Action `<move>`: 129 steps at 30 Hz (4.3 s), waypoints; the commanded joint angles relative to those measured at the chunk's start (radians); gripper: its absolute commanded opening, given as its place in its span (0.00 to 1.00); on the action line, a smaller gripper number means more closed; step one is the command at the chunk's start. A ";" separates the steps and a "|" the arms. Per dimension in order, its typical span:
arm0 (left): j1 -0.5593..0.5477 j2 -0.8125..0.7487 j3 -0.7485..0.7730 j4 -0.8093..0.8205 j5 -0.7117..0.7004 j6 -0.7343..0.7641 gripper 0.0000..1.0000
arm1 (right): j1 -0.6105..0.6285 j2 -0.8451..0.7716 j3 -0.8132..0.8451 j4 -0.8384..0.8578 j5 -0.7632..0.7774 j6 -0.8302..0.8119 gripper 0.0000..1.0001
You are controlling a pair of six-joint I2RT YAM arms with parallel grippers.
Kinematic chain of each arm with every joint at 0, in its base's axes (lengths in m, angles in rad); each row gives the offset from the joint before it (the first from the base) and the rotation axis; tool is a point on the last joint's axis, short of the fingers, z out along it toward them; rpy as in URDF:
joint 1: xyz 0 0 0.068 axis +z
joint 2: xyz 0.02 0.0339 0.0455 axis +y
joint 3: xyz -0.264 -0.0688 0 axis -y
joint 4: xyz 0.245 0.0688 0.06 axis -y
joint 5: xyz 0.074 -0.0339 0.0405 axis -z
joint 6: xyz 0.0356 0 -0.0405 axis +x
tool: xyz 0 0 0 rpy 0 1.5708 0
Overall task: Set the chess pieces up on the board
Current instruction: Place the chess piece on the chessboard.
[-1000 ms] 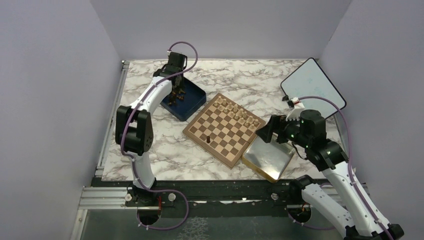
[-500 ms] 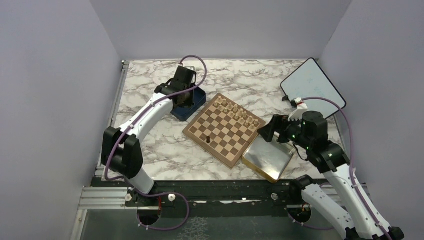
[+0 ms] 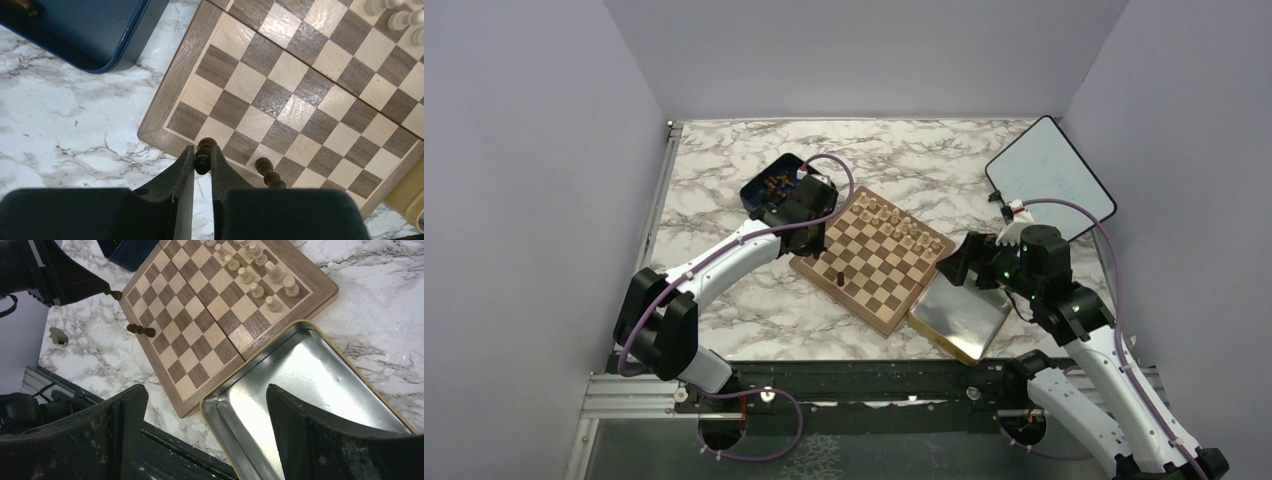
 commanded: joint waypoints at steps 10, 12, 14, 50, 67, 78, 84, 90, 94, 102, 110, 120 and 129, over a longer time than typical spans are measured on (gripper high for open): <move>-0.053 -0.052 -0.093 0.129 -0.028 -0.066 0.11 | 0.006 0.045 -0.025 0.092 0.008 -0.007 0.94; -0.056 -0.043 -0.094 0.137 -0.036 -0.067 0.11 | 0.005 0.046 -0.022 0.095 0.010 -0.007 0.94; -0.064 -0.034 -0.099 0.146 -0.042 -0.070 0.11 | 0.006 0.048 -0.017 0.096 0.011 -0.009 0.94; -0.128 0.008 -0.157 0.152 -0.074 -0.104 0.11 | 0.006 0.012 -0.040 0.086 0.003 0.001 0.94; -0.140 0.039 -0.138 0.160 -0.063 -0.107 0.11 | 0.005 0.021 -0.033 0.087 0.004 -0.007 0.94; -0.148 0.040 -0.143 0.158 -0.081 -0.112 0.21 | 0.006 0.009 -0.041 0.081 0.006 -0.007 0.94; -0.150 0.035 -0.137 0.150 -0.098 -0.114 0.27 | 0.006 0.007 -0.042 0.079 0.005 -0.006 0.94; -0.150 0.043 -0.116 0.140 -0.122 -0.103 0.27 | 0.006 0.002 -0.048 0.082 0.004 -0.002 0.94; -0.150 0.050 -0.111 0.138 -0.124 -0.103 0.26 | 0.006 0.002 -0.047 0.079 0.005 0.000 0.94; -0.152 0.051 -0.101 0.124 -0.110 -0.103 0.24 | 0.006 0.003 -0.049 0.084 0.007 0.000 0.94; -0.163 0.053 -0.093 0.105 -0.115 -0.109 0.21 | 0.005 0.005 -0.052 0.088 0.004 0.002 0.94; -0.169 0.073 -0.077 0.089 -0.132 -0.106 0.21 | 0.006 0.002 -0.051 0.085 0.005 0.003 0.94; -0.171 0.073 -0.059 0.074 -0.147 -0.102 0.32 | 0.006 0.001 -0.054 0.084 0.004 0.003 0.94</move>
